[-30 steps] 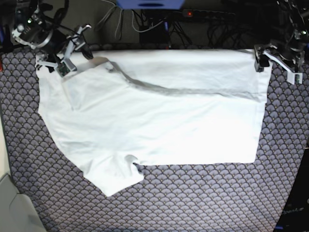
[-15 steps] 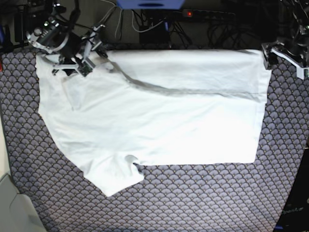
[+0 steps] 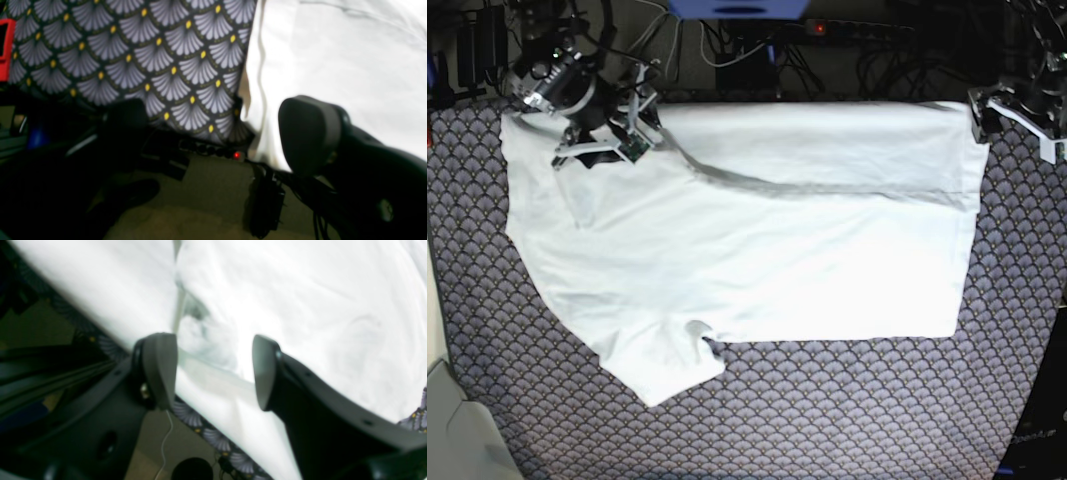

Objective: Fold the T-shirt properly

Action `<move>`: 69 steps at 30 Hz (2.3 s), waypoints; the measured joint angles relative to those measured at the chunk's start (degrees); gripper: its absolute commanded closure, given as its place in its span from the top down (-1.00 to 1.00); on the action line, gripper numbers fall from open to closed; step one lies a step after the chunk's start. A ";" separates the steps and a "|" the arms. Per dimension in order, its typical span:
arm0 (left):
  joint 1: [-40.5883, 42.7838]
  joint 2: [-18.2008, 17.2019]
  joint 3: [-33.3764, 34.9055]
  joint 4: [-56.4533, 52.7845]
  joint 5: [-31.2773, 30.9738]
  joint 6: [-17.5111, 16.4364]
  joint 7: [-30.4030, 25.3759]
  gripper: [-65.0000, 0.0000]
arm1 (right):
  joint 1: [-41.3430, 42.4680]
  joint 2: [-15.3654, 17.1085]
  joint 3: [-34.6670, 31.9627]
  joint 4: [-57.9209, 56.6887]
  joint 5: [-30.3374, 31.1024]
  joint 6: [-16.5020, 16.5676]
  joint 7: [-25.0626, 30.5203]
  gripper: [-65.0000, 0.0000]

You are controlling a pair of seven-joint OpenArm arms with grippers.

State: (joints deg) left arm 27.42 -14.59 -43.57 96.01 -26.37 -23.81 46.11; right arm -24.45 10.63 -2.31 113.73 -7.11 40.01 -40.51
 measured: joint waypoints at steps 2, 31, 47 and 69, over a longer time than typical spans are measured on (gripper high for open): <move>0.02 0.00 0.00 -0.02 0.02 0.00 0.04 1.00 | 0.50 0.00 0.04 -0.26 0.02 0.02 0.28 0.12; -0.31 -0.02 0.00 -0.28 0.00 0.00 0.00 1.00 | 4.81 0.46 -3.39 -7.65 -0.17 0.02 0.00 -0.93; -0.02 0.00 -0.09 -0.24 -0.07 0.00 0.15 1.00 | 16.06 0.33 -10.34 -8.09 -16.70 0.28 0.61 -0.96; -0.04 1.09 -0.04 0.00 -0.22 0.00 0.20 1.00 | 31.98 0.76 -26.49 -20.72 -26.75 0.48 -3.65 -0.21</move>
State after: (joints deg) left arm 27.38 -13.50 -43.62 96.01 -26.59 -23.81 46.30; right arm 7.53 11.40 -28.80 93.01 -33.87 40.49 -44.16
